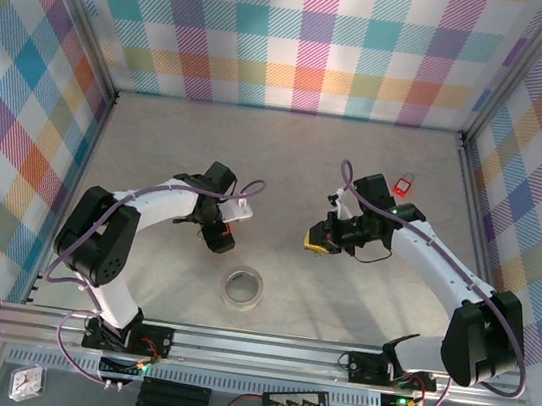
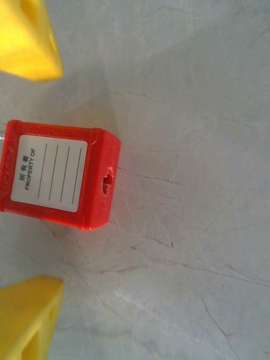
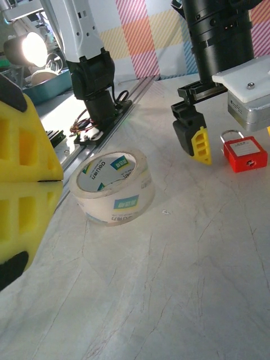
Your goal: Unlock with the key
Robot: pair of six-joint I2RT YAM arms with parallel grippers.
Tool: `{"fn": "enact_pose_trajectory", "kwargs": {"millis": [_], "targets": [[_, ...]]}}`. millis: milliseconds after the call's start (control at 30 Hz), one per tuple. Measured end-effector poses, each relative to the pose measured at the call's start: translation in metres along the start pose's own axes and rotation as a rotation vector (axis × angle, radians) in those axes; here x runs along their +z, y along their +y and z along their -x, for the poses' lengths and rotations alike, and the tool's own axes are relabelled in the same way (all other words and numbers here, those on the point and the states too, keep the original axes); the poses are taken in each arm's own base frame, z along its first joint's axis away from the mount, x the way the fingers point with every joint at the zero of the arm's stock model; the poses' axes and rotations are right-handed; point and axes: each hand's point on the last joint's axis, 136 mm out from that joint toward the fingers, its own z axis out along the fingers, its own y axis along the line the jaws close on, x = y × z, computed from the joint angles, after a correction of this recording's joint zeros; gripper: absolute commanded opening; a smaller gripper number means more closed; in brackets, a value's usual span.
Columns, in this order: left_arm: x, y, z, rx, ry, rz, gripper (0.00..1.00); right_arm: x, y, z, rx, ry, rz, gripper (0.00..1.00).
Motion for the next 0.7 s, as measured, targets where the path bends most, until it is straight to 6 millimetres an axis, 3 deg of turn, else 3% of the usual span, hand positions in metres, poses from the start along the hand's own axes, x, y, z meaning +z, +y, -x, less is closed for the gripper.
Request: {"fn": "enact_pose_trajectory", "kwargs": {"millis": [100, 167, 233, 333, 367, 467, 567, 700], "targets": [[-0.013, -0.002, 0.010, -0.018, -0.056, -0.003, 0.96, -0.003, 0.004, 0.000, -0.012, -0.009, 0.011, 0.00], [-0.037, -0.003, 0.026, -0.059, -0.155, -0.002, 0.99, -0.005, 0.008, 0.000, -0.023, -0.020, 0.022, 0.00], [-0.076, -0.005, 0.053, -0.119, -0.322, -0.001, 0.98, -0.009, 0.013, 0.002, -0.033, -0.040, 0.034, 0.00], [-0.156, -0.013, 0.100, -0.216, -0.670, -0.021, 0.97, -0.018, 0.024, 0.005, -0.057, -0.085, 0.060, 0.00], [-0.182, -0.019, 0.112, -0.247, -0.782, -0.036, 0.96, -0.022, 0.028, 0.006, -0.066, -0.104, 0.071, 0.00], [-0.232, -0.054, 0.137, -0.309, -0.972, -0.162, 0.90, -0.032, 0.041, 0.013, -0.092, -0.167, 0.098, 0.00], [-0.243, -0.087, 0.157, -0.411, -1.003, -0.330, 0.84, -0.040, 0.052, 0.021, -0.111, -0.225, 0.124, 0.00], [-0.222, -0.103, 0.171, -0.622, -0.938, -0.488, 0.70, -0.047, 0.066, 0.033, -0.123, -0.281, 0.170, 0.00]]}}
